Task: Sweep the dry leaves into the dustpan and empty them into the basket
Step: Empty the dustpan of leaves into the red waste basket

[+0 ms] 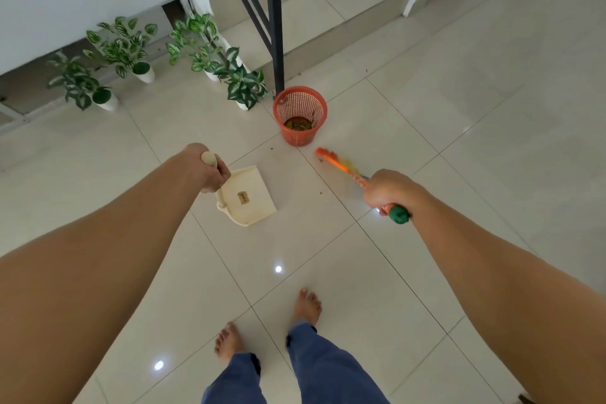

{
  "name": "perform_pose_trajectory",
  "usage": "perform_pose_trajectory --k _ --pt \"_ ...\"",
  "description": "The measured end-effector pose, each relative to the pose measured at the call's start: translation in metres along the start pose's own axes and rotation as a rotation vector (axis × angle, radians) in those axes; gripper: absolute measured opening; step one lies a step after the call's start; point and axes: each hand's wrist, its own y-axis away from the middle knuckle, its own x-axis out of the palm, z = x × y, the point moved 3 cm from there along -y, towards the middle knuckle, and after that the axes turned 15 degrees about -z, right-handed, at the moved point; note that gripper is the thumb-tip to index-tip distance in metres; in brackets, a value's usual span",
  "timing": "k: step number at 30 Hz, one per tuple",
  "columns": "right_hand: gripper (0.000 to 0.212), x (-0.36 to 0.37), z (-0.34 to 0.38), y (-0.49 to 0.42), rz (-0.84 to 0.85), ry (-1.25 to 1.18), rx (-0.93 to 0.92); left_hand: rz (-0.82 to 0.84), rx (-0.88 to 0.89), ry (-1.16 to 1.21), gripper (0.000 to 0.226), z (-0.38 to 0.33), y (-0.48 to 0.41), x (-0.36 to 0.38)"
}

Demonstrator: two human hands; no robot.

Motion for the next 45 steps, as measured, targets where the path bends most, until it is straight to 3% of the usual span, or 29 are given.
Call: perform_pose_trajectory --k 2,5,7,25,27,28,29,30,32,34,36,39,40,44,45 --pt "0.014 -0.007 0.0 0.002 0.044 0.071 -0.039 -0.005 -0.008 -0.006 0.004 0.0 0.001 0.006" --pt "0.029 -0.025 -0.003 0.009 0.117 0.108 -0.08 -0.03 -0.001 -0.015 0.007 0.005 -0.001 0.012" --pt "0.027 -0.033 -0.001 0.014 0.144 0.112 -0.097 -0.041 -0.011 -0.002 0.009 0.009 0.0 0.017" --pt "0.009 0.026 0.076 0.013 0.068 0.001 -0.188 -0.036 -0.016 0.031 0.01 -0.02 0.005 -0.038" --pt "0.011 0.038 0.082 0.013 0.053 -0.026 -0.18 -0.097 0.003 -0.107 0.017 0.019 -0.025 -0.058" --pt "0.012 0.043 0.086 0.013 0.052 -0.046 -0.175 -0.18 -0.1 -0.151 0.027 0.041 -0.056 -0.085" --pt "0.011 0.048 0.088 0.013 0.058 -0.072 -0.167 -0.201 -0.214 -0.049 0.04 0.069 -0.101 -0.114" --pt "0.011 0.05 0.09 0.012 0.075 -0.103 -0.155 -0.213 -0.216 -0.002 0.049 0.114 -0.143 -0.139" --pt "0.019 0.052 0.09 0.01 0.135 -0.188 -0.129 -0.346 -0.222 -0.139 0.053 0.182 -0.199 -0.182" --pt "0.026 0.047 0.086 0.01 0.195 -0.274 -0.114 -0.316 -0.226 -0.107 0.053 0.164 -0.202 -0.176" --pt "0.023 0.039 0.084 0.014 0.221 -0.32 -0.119 -0.372 -0.162 -0.224 0.052 0.155 -0.187 -0.187" --pt "0.021 0.027 0.087 0.024 0.212 -0.332 -0.14 -0.257 -0.147 -0.102 0.052 0.155 -0.185 -0.181" --pt "0.021 0.025 0.089 0.026 0.205 -0.324 -0.143 -0.297 -0.015 -0.17 0.052 0.15 -0.181 -0.188" --pt "0.025 0.024 0.096 0.04 0.195 -0.332 -0.12 -0.229 -0.003 -0.234 0.053 0.147 -0.168 -0.194" --pt "0.026 0.026 0.096 0.044 0.197 -0.351 -0.109 -0.08 0.06 -0.229 0.052 0.127 -0.14 -0.185"
